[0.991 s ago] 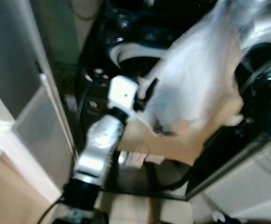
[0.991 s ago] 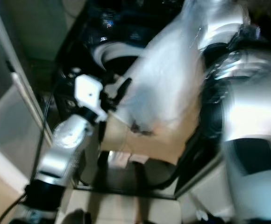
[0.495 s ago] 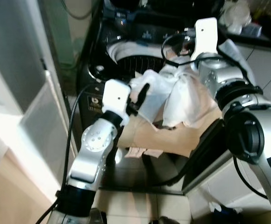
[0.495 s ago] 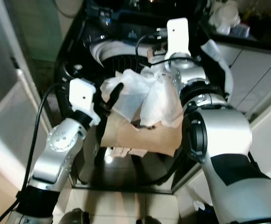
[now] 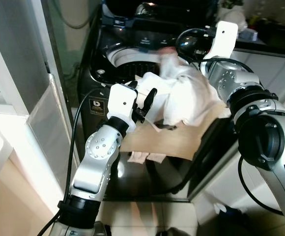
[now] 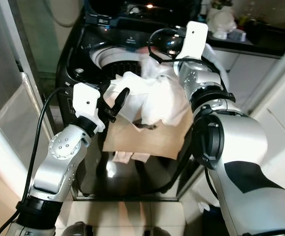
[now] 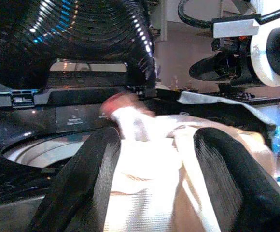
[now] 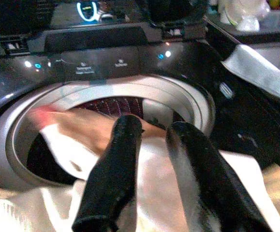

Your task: Clothes washing

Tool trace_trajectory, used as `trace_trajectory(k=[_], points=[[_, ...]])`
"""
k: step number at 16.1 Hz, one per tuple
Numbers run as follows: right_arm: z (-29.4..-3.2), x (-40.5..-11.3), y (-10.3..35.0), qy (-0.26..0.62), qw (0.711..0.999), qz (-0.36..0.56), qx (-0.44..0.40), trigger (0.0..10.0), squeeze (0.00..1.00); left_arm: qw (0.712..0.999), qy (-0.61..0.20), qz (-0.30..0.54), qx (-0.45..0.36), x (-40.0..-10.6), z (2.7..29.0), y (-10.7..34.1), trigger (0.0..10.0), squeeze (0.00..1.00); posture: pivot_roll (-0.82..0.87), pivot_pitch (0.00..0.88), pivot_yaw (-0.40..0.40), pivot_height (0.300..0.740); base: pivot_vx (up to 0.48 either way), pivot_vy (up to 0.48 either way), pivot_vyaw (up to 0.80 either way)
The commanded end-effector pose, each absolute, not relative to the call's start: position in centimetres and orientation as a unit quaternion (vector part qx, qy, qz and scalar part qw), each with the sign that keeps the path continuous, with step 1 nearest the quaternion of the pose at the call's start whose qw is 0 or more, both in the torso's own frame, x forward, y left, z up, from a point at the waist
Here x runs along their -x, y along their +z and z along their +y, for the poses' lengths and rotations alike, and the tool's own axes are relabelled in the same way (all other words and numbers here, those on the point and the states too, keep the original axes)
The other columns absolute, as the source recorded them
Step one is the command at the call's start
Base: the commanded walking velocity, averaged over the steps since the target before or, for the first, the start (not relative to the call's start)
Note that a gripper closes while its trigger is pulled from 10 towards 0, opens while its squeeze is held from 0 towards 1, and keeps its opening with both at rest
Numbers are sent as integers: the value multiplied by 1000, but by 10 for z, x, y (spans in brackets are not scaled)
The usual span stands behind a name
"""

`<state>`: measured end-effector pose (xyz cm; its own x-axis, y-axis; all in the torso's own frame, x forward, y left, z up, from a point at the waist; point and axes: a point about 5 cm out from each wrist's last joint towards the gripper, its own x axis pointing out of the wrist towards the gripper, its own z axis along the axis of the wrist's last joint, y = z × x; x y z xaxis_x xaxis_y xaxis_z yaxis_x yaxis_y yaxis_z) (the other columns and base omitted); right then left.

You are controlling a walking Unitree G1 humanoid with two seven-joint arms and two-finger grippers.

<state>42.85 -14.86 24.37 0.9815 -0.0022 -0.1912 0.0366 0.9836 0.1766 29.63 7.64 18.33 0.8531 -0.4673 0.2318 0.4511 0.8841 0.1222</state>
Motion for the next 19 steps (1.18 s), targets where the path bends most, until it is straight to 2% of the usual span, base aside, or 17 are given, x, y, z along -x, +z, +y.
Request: trace_trajectory(k=[1,4,5,6,7,9,12,14,15,19], points=[[-154,-428,244,-17,989,96,-108,10000,1000,960,-246,-126,-31,-296,71,185,10000,0,47,0,-126,724,0,0,0],[-154,-430,259,-12,992,69,-109,10000,1000,961,-247,-122,-34,-295,70,183,10000,0,48,0,-130,724,0,0,0],[-155,-431,271,-11,998,41,-57,10000,769,961,-247,-122,-35,-294,70,184,10000,0,48,0,-134,724,0,0,0],[-157,-432,278,-14,999,23,-36,10000,0,961,-247,-123,-35,-294,70,184,10000,0,48,0,-136,724,0,0,0],[-162,-432,289,-16,1000,-11,1,10000,0,961,-245,-122,-32,-293,70,184,10000,0,38,0,-135,724,0,0,0],[-172,-430,285,-22,999,-42,11,10000,0,963,-237,-119,-40,-293,71,181,10000,0,17,0,-127,724,0,0,0],[-182,-415,292,-39,980,-190,31,10000,0,964,-235,-115,-46,-294,74,178,10000,0,-16,0,-106,724,0,0,0],[-179,-385,248,-4,977,-214,18,10000,0,963,-239,-112,-48,-293,75,177,10000,0,-29,0,-97,724,0,0,0],[-183,-359,218,8,978,-211,-6,10000,0,963,-243,-108,-47,-292,77,176,10000,0,-56,0,-83,724,0,0,0],[-184,-321,163,40,985,-165,12,10000,0,961,-253,-104,-45,-292,75,174,10000,0,-76,0,-64,724,0,0,0]])
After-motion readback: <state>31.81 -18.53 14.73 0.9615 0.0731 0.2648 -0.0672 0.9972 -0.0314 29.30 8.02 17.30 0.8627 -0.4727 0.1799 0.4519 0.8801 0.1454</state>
